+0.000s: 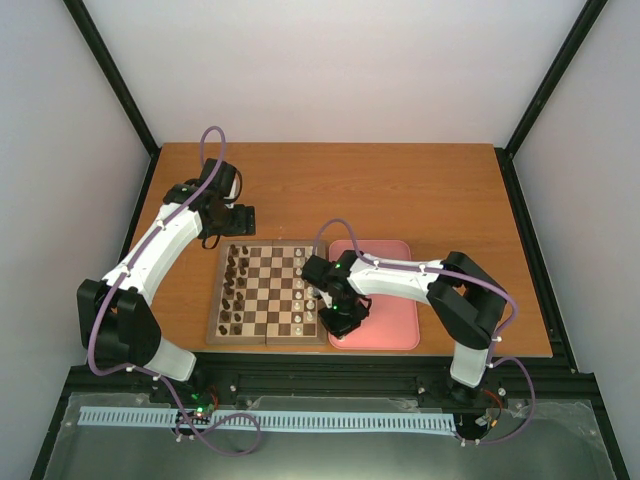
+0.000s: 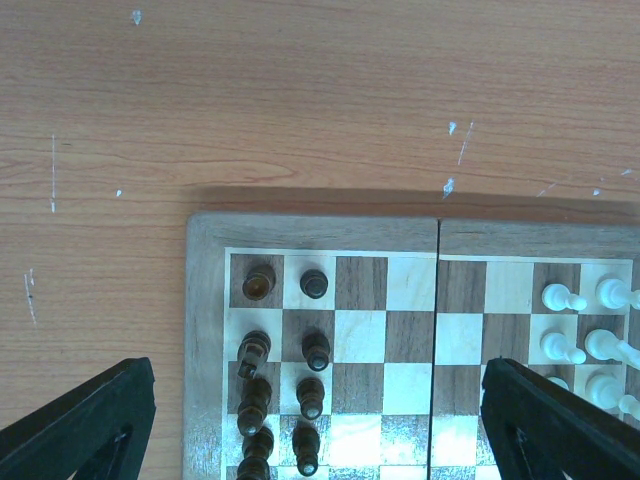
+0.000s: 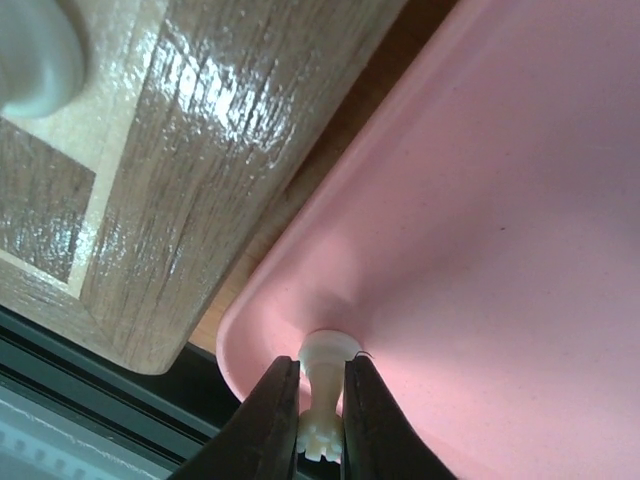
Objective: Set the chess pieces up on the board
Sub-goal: Pick up the chess piece from the storage box, then place the chess piece on the chessboard.
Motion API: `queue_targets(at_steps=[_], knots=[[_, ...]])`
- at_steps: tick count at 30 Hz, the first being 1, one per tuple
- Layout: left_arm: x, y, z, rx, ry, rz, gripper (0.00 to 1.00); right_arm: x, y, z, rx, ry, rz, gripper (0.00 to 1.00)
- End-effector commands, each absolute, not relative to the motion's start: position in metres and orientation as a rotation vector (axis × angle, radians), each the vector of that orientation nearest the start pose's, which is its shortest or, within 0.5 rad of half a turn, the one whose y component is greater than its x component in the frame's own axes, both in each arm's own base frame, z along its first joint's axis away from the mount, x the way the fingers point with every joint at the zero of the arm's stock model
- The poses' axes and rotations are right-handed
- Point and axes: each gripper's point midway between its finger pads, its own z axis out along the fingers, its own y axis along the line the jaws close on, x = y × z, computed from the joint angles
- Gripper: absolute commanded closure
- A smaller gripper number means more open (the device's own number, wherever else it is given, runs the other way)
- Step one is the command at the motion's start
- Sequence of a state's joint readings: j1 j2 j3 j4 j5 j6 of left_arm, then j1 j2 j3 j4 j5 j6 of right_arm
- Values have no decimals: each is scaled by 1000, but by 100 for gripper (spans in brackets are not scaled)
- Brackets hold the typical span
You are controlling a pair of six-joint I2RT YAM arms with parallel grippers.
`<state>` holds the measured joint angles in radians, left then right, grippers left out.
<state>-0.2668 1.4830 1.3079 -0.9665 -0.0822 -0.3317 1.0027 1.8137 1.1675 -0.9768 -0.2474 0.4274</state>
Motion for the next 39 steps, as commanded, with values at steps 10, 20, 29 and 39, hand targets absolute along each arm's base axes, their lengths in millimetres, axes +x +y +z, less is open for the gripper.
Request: queue_targets(at_steps=[10,20,29,39], knots=[[349,-81,178,-85,2684,-70,0,144,298,79,-907,3136,296,93],[346,-80,177,-86,2684,-68,0,129,338,87,-1032,3098,352,93],[343,-81,179,-82,2679,-80,0,133,348,77,-1045,3092,339,92],[340,-79,180,-83,2674,-76,0,133,359,67,-1099,3085,344,91]])
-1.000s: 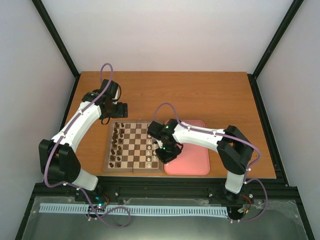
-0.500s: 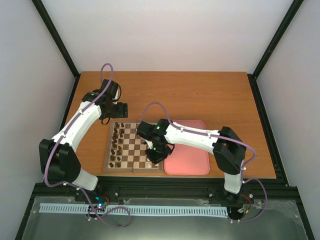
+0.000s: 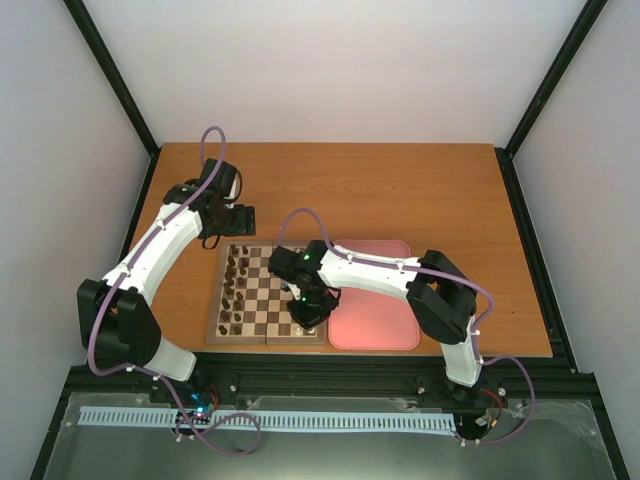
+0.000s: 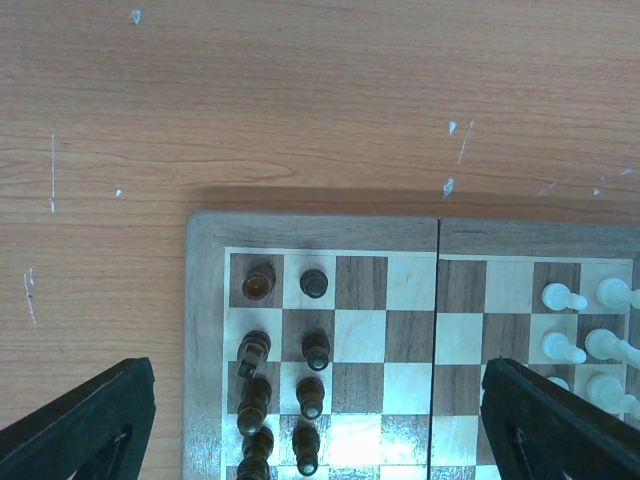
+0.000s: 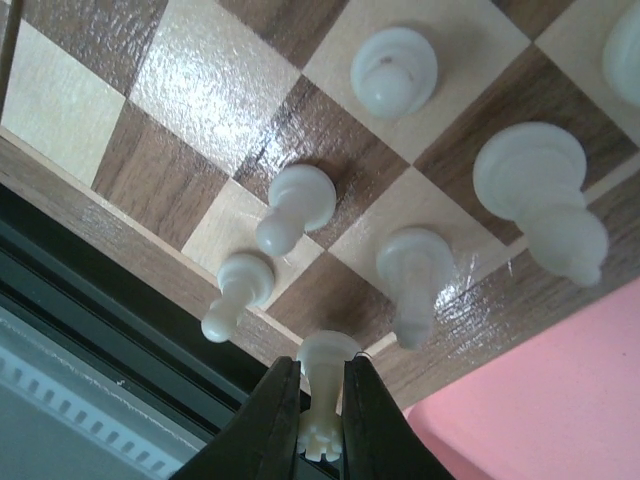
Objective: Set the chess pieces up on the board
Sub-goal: Place the chess piece on the chessboard.
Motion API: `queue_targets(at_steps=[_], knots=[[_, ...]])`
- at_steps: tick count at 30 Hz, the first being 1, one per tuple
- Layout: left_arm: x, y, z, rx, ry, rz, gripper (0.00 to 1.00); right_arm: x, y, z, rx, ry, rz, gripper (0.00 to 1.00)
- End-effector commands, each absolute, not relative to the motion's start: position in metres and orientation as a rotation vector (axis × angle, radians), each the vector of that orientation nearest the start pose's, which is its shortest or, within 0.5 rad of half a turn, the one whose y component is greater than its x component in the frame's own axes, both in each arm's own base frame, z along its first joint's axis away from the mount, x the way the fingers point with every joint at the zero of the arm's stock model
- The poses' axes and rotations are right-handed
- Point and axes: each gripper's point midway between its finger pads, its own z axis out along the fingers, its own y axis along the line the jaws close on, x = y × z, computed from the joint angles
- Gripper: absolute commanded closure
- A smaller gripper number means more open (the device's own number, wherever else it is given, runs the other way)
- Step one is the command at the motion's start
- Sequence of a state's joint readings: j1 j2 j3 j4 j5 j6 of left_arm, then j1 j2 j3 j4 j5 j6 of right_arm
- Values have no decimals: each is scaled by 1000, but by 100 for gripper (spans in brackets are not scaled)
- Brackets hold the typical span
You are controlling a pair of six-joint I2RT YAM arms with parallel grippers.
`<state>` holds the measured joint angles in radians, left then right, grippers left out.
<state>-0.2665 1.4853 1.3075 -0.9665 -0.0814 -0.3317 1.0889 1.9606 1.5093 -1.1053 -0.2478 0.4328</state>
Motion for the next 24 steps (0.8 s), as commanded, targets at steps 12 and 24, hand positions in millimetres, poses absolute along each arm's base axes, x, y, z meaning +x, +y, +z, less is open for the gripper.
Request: queue_targets(at_steps=[12,24], knots=[[341,-79,178,-83,2678,-76,0,132,359,61,-1121,3098,331,89],[341,-79,178,-82,2678,-72,0,134,361,59,-1137,3088,325,85]])
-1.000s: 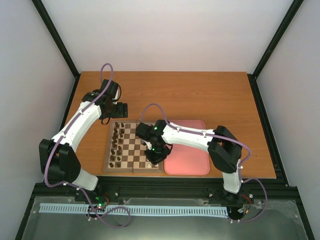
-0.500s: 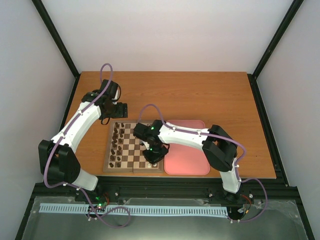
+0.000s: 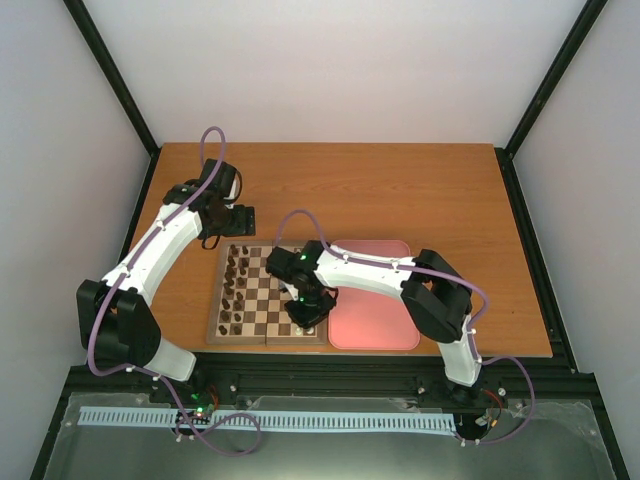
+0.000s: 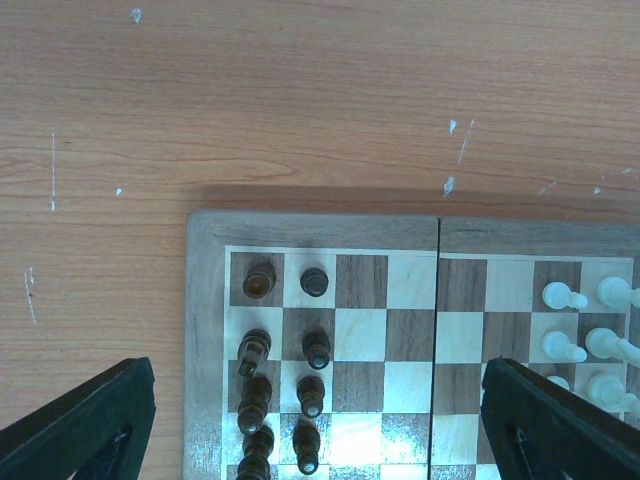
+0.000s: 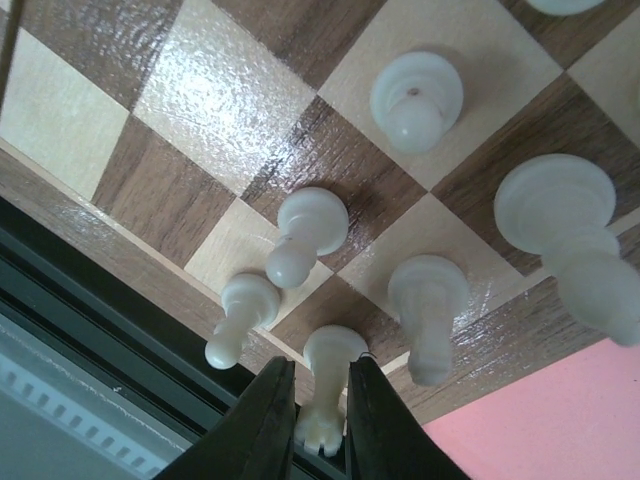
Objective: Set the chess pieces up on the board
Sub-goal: Place the chess piece on the chessboard, then reset both arms
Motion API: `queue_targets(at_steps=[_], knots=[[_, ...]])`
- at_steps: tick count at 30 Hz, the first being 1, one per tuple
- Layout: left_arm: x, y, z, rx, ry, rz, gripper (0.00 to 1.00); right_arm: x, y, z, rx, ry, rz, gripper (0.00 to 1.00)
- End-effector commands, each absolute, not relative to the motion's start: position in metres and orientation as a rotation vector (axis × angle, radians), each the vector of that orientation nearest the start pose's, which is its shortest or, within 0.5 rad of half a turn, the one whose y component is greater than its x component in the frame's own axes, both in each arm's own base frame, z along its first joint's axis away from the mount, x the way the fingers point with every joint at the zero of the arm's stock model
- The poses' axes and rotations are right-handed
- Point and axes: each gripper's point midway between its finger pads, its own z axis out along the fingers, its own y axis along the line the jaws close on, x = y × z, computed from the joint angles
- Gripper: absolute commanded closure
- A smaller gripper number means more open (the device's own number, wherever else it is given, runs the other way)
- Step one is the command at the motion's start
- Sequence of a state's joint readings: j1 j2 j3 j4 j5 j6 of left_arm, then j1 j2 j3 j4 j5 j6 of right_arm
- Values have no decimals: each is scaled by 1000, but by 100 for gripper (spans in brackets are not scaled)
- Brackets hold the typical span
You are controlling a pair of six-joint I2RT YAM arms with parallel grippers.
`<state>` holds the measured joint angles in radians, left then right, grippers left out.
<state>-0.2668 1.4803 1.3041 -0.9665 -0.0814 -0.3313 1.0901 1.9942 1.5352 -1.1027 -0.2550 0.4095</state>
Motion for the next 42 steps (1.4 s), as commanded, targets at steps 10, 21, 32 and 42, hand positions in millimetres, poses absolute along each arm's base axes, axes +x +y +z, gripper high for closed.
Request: queue_targets(at_steps=[10,21,32,42], knots=[[343,-79,178,-81,2678,-69,0,138,362,74,-1132,3051,333,76],[346,-79,184,-84,2672,-63,0,137,341,124,-1058,2991,334,65],[344,-77,202,-112,2663,-60,0,195,291,170,-765,2853,300,0],[350,-74,240,-172,2614,-58,0,273,227,178,-478,2786,355,0]])
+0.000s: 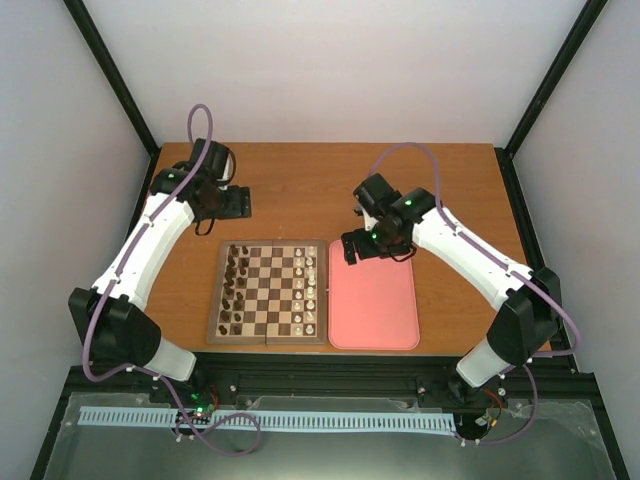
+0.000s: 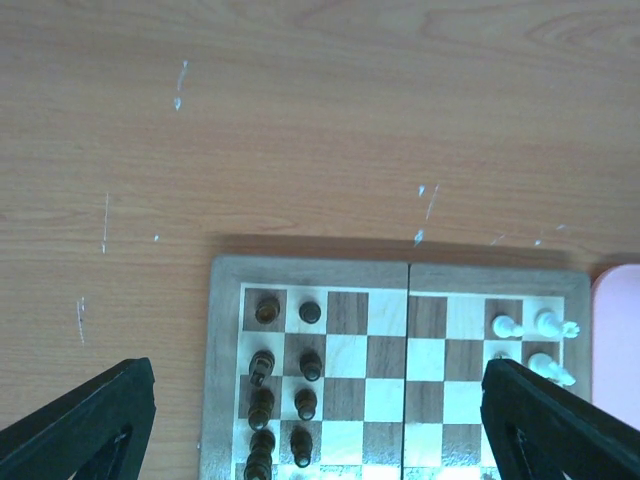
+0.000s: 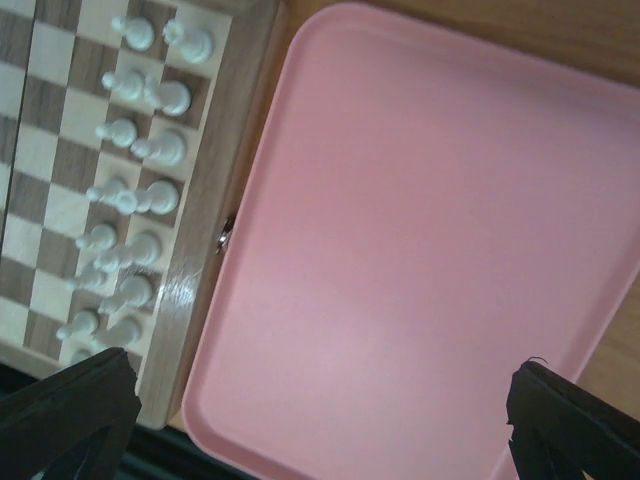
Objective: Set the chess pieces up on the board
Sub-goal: Reset both arms
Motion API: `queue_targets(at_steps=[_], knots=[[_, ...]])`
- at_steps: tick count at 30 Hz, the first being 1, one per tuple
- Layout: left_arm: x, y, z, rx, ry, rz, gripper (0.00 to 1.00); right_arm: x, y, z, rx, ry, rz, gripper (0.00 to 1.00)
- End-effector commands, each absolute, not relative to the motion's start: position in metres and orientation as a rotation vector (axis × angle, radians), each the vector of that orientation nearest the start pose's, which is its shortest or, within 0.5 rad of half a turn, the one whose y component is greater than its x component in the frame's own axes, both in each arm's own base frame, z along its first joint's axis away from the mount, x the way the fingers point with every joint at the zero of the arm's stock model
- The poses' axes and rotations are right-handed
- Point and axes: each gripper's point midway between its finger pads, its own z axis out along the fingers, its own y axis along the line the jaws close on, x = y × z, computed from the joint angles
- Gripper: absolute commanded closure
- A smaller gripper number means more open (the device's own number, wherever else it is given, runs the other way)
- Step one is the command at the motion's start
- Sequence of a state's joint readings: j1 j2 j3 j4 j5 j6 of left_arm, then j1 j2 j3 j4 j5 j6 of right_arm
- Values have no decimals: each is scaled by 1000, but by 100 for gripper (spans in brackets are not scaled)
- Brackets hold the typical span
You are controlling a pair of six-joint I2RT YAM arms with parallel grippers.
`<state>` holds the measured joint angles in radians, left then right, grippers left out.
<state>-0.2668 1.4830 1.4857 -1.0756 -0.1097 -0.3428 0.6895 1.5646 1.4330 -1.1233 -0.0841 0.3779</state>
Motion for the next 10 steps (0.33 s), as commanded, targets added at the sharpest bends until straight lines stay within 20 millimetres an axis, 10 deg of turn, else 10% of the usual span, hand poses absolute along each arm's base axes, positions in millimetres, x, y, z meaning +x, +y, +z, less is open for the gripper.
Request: queue_targets(at_steps=[1,10], knots=[[349,-74,241,-177,2616,-62,0,276,226,179,-479,2777,340,0],[343,-63,251,-211,2582,-9,0,284,229,183,-497,2722,345,0]])
